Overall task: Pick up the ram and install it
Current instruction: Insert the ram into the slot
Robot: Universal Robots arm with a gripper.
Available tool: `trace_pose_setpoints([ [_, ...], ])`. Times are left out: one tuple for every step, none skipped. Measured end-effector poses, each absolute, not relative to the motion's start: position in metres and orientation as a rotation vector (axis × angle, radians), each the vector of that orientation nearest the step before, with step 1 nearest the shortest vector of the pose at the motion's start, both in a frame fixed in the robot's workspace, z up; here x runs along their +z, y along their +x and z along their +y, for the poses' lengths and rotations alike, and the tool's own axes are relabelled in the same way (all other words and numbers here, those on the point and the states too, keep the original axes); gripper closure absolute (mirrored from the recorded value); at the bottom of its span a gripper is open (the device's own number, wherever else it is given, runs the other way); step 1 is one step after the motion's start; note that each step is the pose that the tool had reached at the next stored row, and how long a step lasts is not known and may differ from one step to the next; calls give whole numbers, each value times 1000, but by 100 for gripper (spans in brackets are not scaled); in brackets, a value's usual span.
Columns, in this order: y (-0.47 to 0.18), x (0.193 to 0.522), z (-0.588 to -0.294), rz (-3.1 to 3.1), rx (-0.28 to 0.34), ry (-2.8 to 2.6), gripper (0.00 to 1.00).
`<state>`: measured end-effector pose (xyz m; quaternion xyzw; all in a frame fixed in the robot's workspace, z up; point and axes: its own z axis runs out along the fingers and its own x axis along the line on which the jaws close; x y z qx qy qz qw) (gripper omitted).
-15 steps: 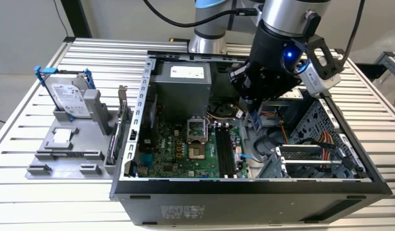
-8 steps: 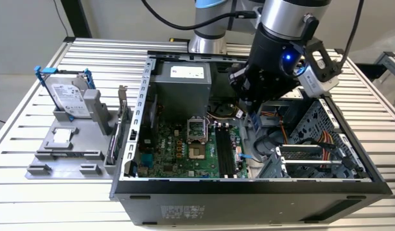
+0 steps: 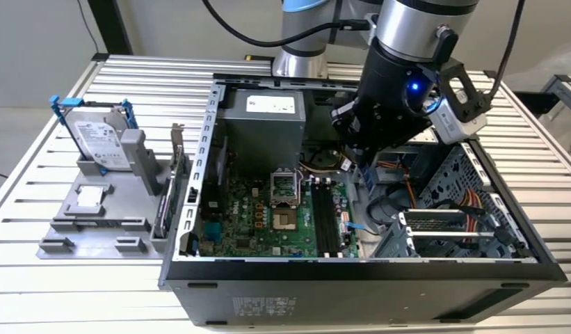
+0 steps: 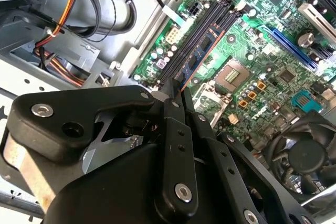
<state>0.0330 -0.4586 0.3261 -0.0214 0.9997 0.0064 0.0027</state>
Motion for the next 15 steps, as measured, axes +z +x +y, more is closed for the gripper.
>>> trace_pose_setpoints([
  [33,326,-459,3135,20,-67,100],
  [33,325,-459,3136,20,-67,100],
  [33,325,-459,3136,20,-67,100],
  [33,324,-459,3136,20,-67,100],
  [33,324,-459,3136,20,-67,100],
  [33,324,-459,3136,19,-67,100],
  [33,324,-459,3135,20,-67,100],
  [33,324,-459,3135,20,-67,100],
  [33,324,-459,3135,20,-67,100],
  [33,324,-459,3135,20,-67,100],
  [33,324,-459,3135,20,-67,100],
  [33,323,-459,3135,20,-67,100],
  [33,323,-459,3135,20,-67,100],
  [33,323,-459,3135,20,-67,100],
  [33,323,-459,3135,20,-67,100],
])
